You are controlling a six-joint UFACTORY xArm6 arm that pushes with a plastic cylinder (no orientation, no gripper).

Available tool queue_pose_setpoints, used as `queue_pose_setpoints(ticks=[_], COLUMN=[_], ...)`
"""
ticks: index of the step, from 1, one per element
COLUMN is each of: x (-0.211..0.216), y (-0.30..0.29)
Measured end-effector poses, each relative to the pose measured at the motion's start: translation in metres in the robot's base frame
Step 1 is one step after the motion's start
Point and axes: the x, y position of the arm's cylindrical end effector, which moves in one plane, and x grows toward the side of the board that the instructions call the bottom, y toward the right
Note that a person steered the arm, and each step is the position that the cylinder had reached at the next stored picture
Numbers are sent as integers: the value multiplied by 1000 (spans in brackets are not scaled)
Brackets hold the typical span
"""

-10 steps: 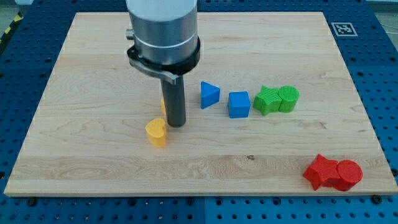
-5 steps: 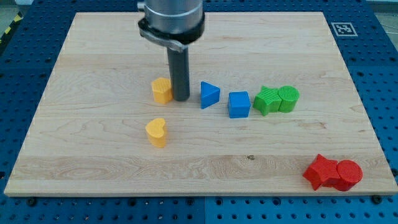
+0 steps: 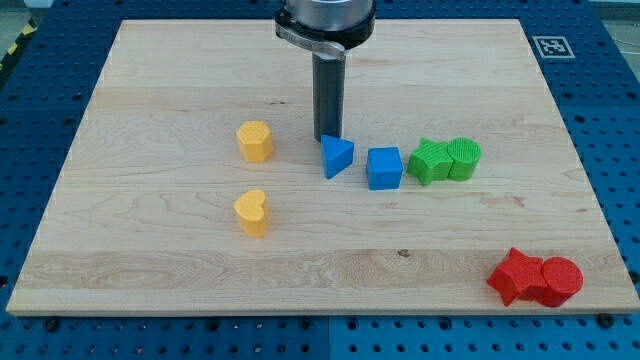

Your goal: Push the blue triangle slightly down

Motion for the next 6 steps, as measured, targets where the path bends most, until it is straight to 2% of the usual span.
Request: queue_pose_setpoints(ticks=[4, 6], x=[8, 16], y=[3, -20])
